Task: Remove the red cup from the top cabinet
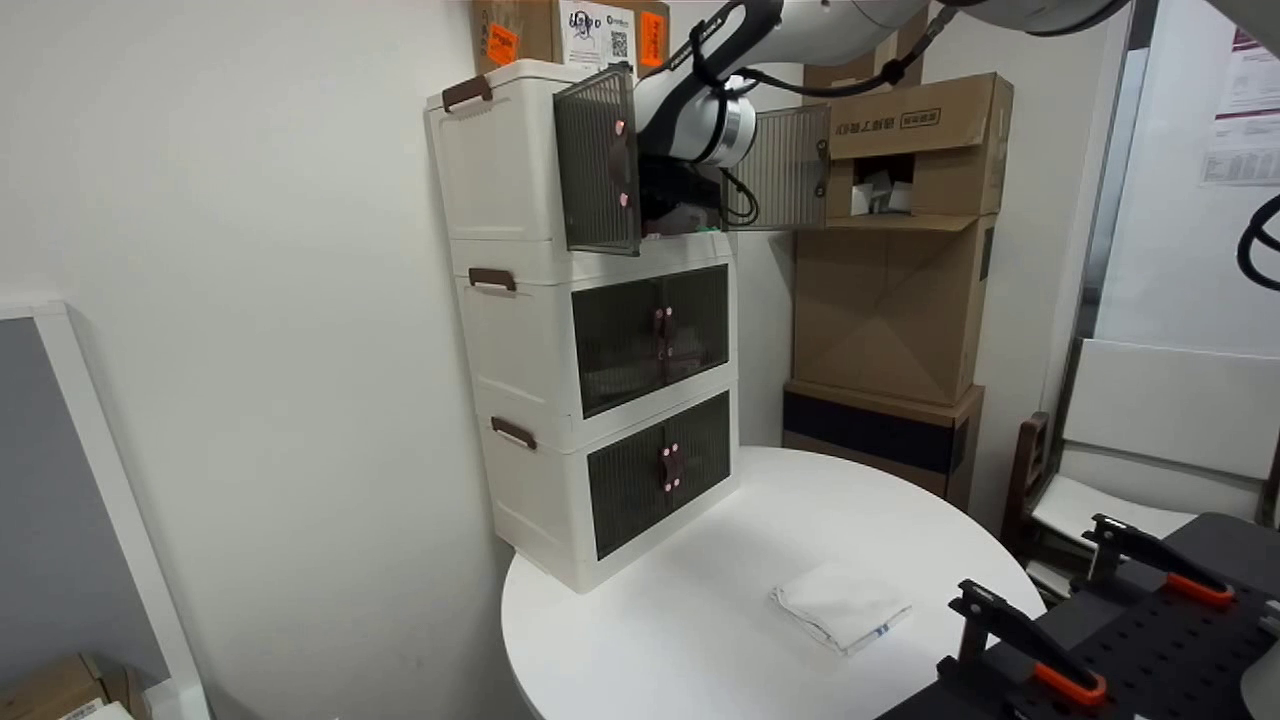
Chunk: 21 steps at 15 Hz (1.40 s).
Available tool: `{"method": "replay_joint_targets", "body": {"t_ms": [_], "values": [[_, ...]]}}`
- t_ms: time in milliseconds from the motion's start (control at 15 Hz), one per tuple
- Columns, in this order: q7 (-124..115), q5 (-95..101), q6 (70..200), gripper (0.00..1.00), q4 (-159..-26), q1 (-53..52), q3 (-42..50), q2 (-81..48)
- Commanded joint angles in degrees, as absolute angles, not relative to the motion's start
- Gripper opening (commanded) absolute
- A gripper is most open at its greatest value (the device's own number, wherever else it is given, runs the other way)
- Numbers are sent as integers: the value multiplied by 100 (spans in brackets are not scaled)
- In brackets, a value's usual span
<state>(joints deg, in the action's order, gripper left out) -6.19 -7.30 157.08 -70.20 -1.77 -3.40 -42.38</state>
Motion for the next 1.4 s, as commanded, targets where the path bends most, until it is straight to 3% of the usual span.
{"method": "replay_joint_targets", "body": {"t_ms": [0,1333], "values": [[-790,-736,15577,6,-7373,-235,-254,-4010],[-2027,279,16973,5,-9789,-1812,1381,-2492]]}}
